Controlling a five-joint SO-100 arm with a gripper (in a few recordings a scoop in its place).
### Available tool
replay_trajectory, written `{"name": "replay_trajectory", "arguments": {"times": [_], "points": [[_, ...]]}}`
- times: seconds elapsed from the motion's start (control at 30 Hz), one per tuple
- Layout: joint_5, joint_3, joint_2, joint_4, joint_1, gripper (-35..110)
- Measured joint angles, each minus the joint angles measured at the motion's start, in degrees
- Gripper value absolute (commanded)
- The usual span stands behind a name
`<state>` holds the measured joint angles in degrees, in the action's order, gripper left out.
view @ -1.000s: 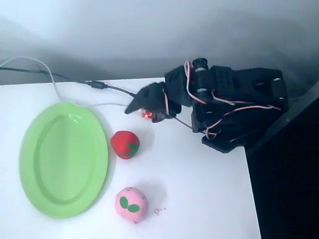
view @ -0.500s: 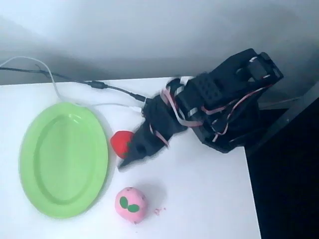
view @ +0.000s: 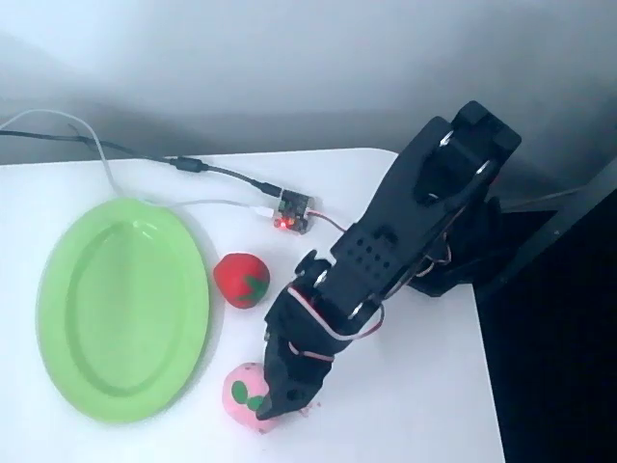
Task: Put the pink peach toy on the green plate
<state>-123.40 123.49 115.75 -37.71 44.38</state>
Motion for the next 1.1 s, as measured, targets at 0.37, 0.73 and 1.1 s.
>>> {"name": "replay_trajectory", "arguments": {"times": [0.37,0.73,1.1], "points": [[-0.18,-11.43,-16.35,0.0,-0.18,42],[-4.04,-14.33,-21.88,0.09,0.88,0],[-3.34,-15.38,-21.97,0.0,1.49,0]]}}
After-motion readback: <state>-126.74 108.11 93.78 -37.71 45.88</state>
